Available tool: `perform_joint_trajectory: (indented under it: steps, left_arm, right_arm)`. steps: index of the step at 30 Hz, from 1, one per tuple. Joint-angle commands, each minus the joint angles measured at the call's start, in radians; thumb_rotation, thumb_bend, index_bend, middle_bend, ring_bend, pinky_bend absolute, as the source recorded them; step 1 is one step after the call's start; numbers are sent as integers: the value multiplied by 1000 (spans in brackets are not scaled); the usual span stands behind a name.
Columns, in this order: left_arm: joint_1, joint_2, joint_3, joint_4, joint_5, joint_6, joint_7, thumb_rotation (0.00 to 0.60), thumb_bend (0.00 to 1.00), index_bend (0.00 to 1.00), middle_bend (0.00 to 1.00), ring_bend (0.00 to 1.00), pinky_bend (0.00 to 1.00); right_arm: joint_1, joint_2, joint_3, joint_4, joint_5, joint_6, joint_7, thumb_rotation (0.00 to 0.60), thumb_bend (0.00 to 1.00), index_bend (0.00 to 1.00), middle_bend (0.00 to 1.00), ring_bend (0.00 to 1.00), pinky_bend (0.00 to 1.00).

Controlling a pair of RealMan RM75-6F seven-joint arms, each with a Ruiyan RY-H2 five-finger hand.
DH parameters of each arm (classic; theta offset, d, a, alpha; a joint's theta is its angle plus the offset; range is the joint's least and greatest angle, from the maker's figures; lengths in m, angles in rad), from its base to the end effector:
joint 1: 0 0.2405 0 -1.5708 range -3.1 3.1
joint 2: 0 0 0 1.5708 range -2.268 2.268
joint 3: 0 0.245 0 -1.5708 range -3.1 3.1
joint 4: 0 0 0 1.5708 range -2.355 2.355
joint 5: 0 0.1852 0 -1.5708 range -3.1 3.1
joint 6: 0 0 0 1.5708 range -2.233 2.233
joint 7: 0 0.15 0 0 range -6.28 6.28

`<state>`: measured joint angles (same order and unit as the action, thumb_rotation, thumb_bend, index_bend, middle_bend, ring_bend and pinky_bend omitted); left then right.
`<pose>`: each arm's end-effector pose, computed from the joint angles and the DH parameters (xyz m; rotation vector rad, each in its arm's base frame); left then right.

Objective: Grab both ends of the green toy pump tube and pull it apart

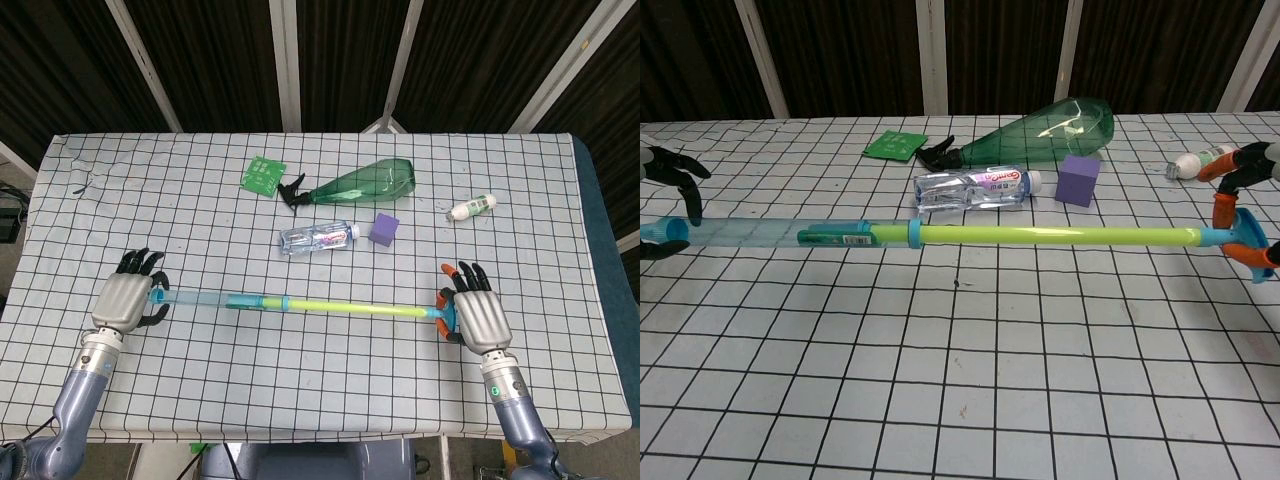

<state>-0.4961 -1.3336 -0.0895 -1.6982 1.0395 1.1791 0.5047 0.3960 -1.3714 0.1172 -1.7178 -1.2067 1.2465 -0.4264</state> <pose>-0.2245 0.2822 0.0761 -1.6326 -0.9448 -0.6808 -0.2147 -0.2629 0.0758 1.5840 -0.9554 0.8464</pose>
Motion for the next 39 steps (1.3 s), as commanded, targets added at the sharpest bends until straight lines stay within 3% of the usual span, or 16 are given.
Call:
perform_joint_trajectory:
  steps: [1, 25, 29, 30, 31, 34, 35, 37, 39]
  left_arm:
    - [1, 0, -1, 1, 0, 0, -2, 600, 544, 581, 95, 0, 0]
    - [-1, 8, -7, 5, -9, -6, 1, 600, 544, 580, 95, 0, 0]
    - [-3, 7, -9, 1, -9, -7, 1, 600, 526, 540, 92, 0, 0]
    - [-3, 6, -9, 0, -9, -7, 0, 600, 497, 504, 83, 0, 0]
    - [-3, 5, -9, -2, -8, -8, -1, 600, 444, 448, 66, 0, 0]
    - [-4, 3, -6, -10, -4, -13, -4, 600, 270, 227, 17, 0, 0]
    - [-5, 4, -3, -14, -1, -14, -2, 600, 240, 178, 11, 0, 0]
    - [-5, 5, -2, -19, 1, -15, -1, 600, 180, 79, 3, 0, 0]
    - [-4, 6, -2, -26, 3, -13, -5, 600, 163, 45, 1, 0, 0]
  right_arm:
    - [0, 1, 2, 4, 3, -2, 2, 600, 414, 624, 184, 0, 0]
    - [-2, 22, 20, 16, 25, -6, 19, 600, 413, 624, 184, 0, 0]
    - [-2, 24, 20, 17, 28, -9, 19, 600, 414, 614, 184, 0, 0]
    - [-1, 24, 21, 17, 28, -9, 19, 600, 414, 587, 184, 0, 0]
    - [0, 25, 21, 18, 28, -10, 18, 600, 413, 494, 169, 0, 0]
    - [-1, 30, 22, 15, 38, -13, 16, 600, 413, 111, 53, 0, 0]
    - [-2, 35, 23, 11, 48, -14, 10, 600, 413, 36, 20, 0, 0]
    - [-2, 42, 25, 3, 62, -15, -2, 600, 413, 0, 0, 0, 0]
    - [-3, 48, 29, -2, 76, -12, -14, 600, 413, 0, 0, 0, 0]
